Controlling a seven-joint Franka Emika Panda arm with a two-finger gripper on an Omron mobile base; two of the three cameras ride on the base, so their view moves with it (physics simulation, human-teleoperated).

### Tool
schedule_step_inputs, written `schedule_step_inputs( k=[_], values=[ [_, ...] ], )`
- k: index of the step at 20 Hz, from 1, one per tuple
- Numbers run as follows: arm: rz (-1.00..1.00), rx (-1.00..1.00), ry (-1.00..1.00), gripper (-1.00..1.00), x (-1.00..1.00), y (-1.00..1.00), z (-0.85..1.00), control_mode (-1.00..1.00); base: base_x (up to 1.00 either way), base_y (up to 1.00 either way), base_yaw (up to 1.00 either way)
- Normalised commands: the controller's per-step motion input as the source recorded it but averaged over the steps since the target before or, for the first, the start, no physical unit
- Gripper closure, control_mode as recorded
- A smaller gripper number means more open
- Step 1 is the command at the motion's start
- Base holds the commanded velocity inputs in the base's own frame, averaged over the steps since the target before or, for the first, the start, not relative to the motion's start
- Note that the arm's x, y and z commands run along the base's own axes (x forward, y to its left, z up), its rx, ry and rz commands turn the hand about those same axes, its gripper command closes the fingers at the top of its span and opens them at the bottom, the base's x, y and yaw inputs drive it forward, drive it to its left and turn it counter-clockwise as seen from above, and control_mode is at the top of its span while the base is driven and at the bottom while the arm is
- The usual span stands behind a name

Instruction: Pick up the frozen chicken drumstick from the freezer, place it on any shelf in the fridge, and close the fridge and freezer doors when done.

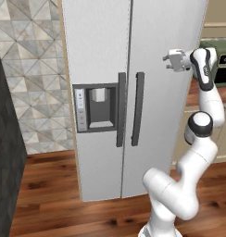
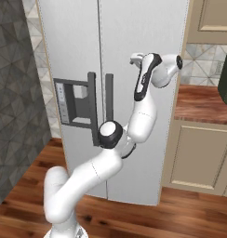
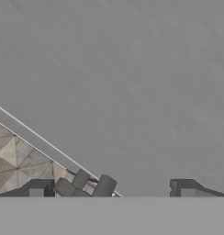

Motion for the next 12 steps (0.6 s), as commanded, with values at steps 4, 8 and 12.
schedule_step_inputs(
  k=[4, 8, 12],
  values=[
    [0.0, 0.0, 0.0, -1.0, 0.0, 0.03, 0.0, -1.0, 0.0, 0.0, 0.0],
    [0.0, 0.0, 0.0, -1.0, 0.0, 0.01, 0.0, -1.0, 0.0, 0.0, 0.0],
    [0.0, 0.0, 0.0, -1.0, 0.0, 0.0, 0.0, -1.0, 0.0, 0.0, 0.0]
  ],
)
